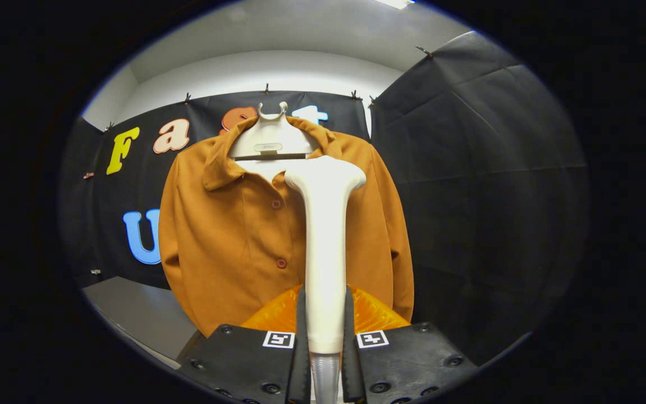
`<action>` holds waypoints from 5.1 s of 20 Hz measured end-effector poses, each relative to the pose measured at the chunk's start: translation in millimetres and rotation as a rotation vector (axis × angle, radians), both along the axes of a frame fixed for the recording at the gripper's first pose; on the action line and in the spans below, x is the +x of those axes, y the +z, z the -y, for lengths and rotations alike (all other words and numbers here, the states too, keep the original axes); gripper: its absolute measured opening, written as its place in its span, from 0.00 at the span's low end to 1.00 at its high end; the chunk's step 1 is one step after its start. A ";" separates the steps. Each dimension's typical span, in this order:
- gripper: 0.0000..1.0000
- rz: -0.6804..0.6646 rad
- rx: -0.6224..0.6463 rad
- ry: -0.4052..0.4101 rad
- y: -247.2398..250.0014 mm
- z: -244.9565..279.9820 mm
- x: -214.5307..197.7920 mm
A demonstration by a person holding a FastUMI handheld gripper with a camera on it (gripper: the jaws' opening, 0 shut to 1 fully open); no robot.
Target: Iron the clothes twice with a garment steamer, once on the left side and once on the right side.
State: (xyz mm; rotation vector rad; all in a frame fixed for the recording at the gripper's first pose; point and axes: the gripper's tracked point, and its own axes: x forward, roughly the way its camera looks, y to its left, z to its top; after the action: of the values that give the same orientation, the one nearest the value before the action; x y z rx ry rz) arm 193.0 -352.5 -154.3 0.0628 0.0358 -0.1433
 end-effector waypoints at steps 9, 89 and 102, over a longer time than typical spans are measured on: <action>0.26 -0.104 0.009 -0.006 -65.3 7.8 -11.7; 0.25 -0.045 -0.056 0.164 108.2 -333.0 -139.0; 0.25 -0.047 -0.066 0.160 105.7 -331.4 -134.9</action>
State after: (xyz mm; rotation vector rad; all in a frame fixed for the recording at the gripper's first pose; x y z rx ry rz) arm 58.1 -21.1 -48.5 -0.0093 0.0831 0.0139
